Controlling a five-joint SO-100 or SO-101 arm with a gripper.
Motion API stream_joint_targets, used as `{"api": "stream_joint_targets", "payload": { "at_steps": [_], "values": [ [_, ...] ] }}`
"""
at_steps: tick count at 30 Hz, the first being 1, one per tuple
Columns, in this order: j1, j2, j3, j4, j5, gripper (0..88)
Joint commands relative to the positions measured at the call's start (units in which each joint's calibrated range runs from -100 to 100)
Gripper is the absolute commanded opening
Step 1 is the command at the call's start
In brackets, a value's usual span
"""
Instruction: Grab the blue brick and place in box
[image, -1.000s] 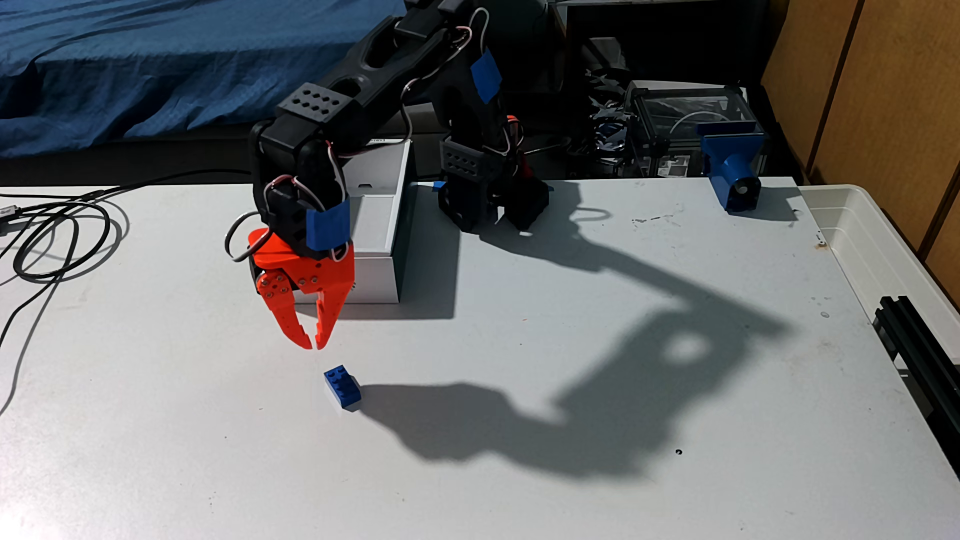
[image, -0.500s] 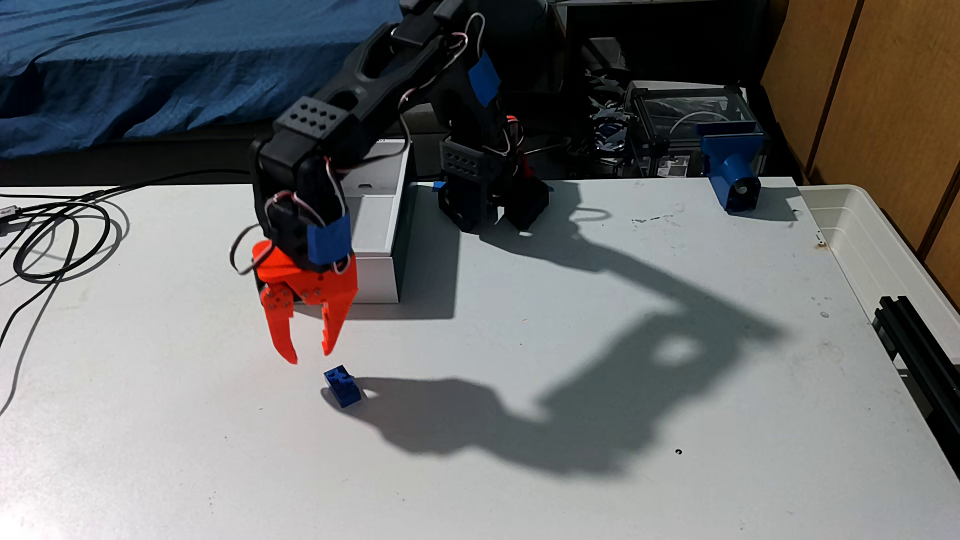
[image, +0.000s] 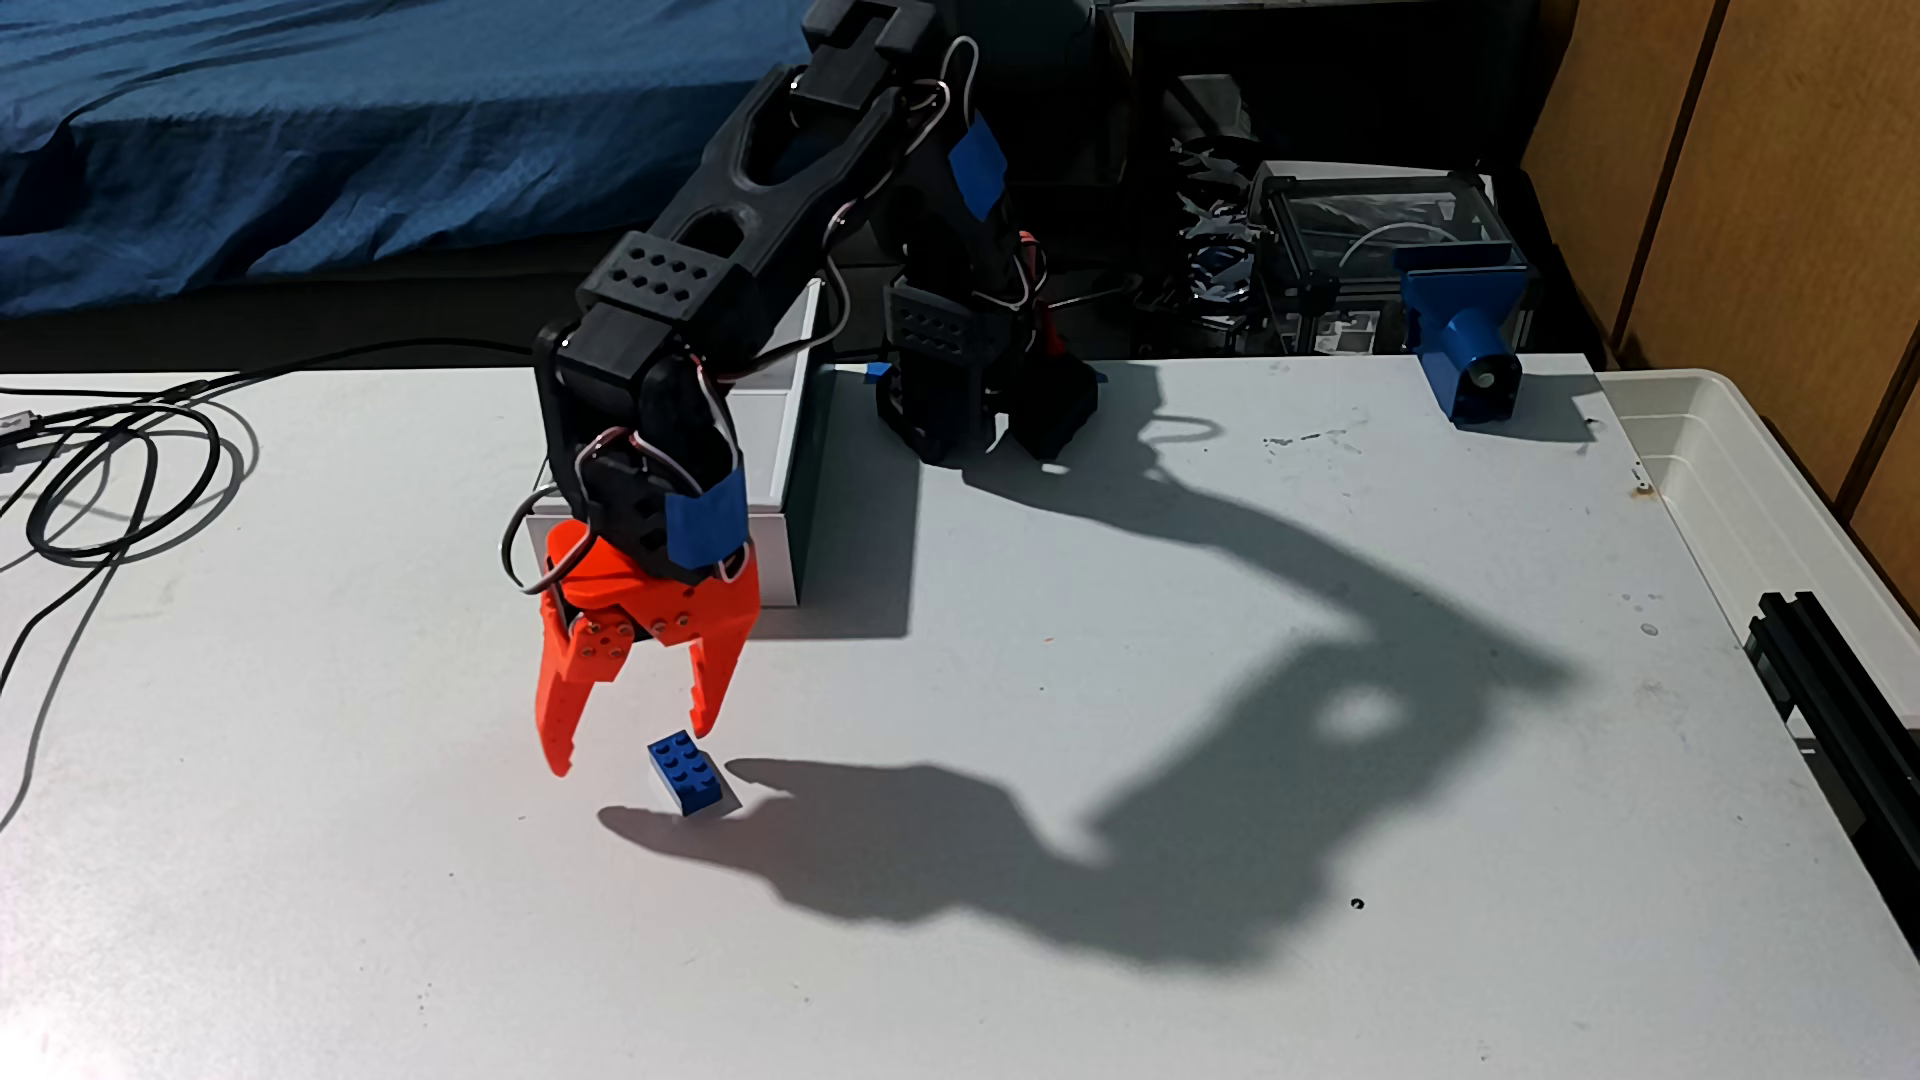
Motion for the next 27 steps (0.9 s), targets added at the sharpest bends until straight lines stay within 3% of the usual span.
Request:
{"api": "stream_joint_targets", "payload": {
  "at_steps": [1,27],
  "values": [
    [-0.22,-0.69,-2.27,0.23,-0.28,31.5],
    [-3.27,-0.01,0.66,-0.54,-0.13,31.6]
  ]
}}
